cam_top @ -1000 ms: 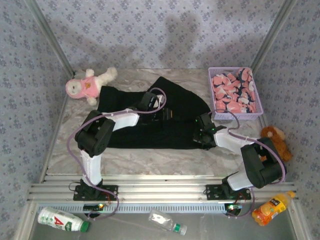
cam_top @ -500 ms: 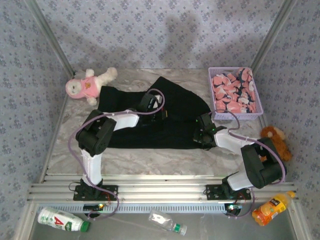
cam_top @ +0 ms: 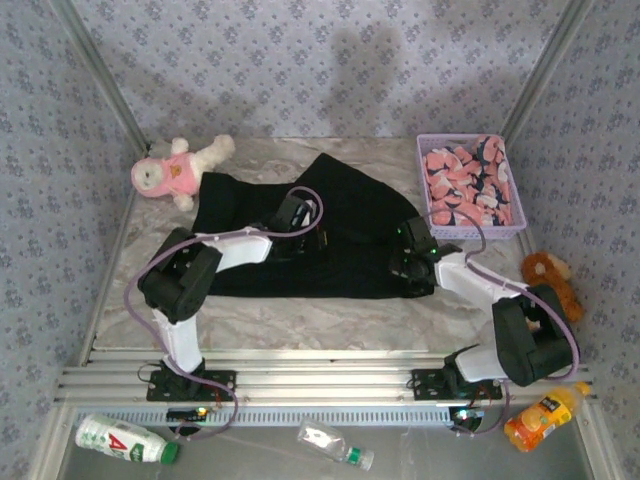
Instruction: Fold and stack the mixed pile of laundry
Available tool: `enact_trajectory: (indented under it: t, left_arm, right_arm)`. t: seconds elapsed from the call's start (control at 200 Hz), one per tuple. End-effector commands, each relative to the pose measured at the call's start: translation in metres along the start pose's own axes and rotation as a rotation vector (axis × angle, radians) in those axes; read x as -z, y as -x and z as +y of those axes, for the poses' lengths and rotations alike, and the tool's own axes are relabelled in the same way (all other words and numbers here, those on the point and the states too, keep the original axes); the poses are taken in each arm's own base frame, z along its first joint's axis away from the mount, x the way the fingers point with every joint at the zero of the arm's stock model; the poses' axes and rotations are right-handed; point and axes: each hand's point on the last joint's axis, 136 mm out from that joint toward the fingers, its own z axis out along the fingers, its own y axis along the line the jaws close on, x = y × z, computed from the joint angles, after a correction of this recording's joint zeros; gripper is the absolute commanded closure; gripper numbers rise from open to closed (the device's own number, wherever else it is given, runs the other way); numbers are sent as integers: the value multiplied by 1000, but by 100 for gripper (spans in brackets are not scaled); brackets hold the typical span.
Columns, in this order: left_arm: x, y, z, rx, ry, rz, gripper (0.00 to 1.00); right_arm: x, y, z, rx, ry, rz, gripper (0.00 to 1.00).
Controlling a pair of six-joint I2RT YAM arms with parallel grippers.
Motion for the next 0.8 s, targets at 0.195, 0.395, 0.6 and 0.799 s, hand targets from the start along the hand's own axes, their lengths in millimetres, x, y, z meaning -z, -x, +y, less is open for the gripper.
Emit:
enact_trajectory:
  t: [0.195,0.395,0.6,0.799]
  left_arm:
    - [30,-66,-25,-127,-56,152,100]
    - [14,-108,0,-111,-6,260,100]
    - [3,-125,23,-97,74,320,100]
    - [5,-133,30,-92,100,360,100]
  right_arm:
    - [-22,29,33,72,49,-6,99]
    - [-49,31,51,95,76,17,100]
    - [-76,68,61,87,61,-24,100]
    - [-95,138,78,79,43,-126,100]
